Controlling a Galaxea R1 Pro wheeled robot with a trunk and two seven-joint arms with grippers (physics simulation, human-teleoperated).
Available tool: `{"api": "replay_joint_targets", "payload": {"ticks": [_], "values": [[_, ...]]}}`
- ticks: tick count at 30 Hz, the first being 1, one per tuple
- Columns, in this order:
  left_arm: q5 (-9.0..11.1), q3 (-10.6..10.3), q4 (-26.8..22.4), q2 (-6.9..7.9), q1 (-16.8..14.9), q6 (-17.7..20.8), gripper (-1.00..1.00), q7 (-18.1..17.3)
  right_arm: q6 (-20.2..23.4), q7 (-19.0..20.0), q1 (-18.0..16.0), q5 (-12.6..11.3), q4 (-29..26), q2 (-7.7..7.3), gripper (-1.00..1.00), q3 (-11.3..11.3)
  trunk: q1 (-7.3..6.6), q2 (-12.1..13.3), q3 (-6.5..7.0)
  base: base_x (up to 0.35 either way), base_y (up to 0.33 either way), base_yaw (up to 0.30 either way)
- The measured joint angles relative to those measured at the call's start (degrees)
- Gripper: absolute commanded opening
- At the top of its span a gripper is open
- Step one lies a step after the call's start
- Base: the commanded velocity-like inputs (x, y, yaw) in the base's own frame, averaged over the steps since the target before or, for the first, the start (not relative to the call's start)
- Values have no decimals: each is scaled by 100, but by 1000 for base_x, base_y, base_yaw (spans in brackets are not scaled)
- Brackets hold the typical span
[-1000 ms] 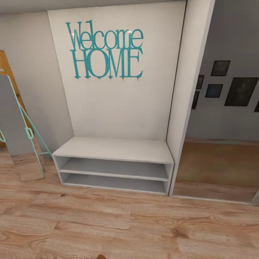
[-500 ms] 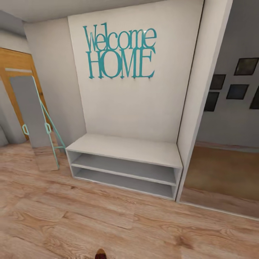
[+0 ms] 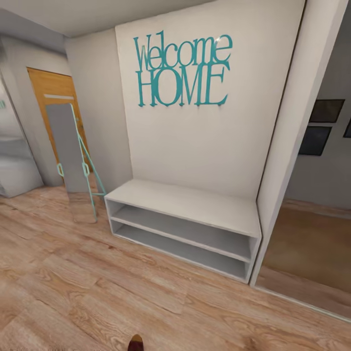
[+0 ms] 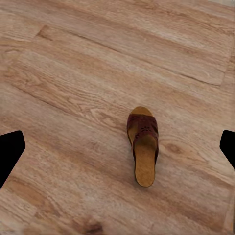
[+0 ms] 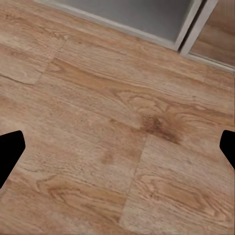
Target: Pick up the two gym shoes and the two sandals from the corridor floor and place them onto the hallstand (shoe rack) in the corridor, making sure they are on the rack and not on the floor. Arrange them so the two gym shoes are next to each other and the two sandals are next to each other.
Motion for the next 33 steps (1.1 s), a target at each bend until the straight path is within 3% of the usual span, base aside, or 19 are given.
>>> {"api": "replay_joint_targets", "payload": {"ticks": [14,25,31,33], "values": [[0,1,0,4,0,-4,100,0,0,0,0,0,9,1,100,0,0,0,0,168,-233,279],[0,21,-6,8,0,-9,100,0,0,0,0,0,12,1,100,0,1,0,-3,33,-42,278],[-4,132,-8,8,-3,-4,100,0,0,0,0,0,-7,1,100,0,2,0,-23,4,-5,234],[-5,307,-9,30,-24,31,100,1,0,0,3,0,-19,0,100,0,2,0,-33,1,-1,122]]}}
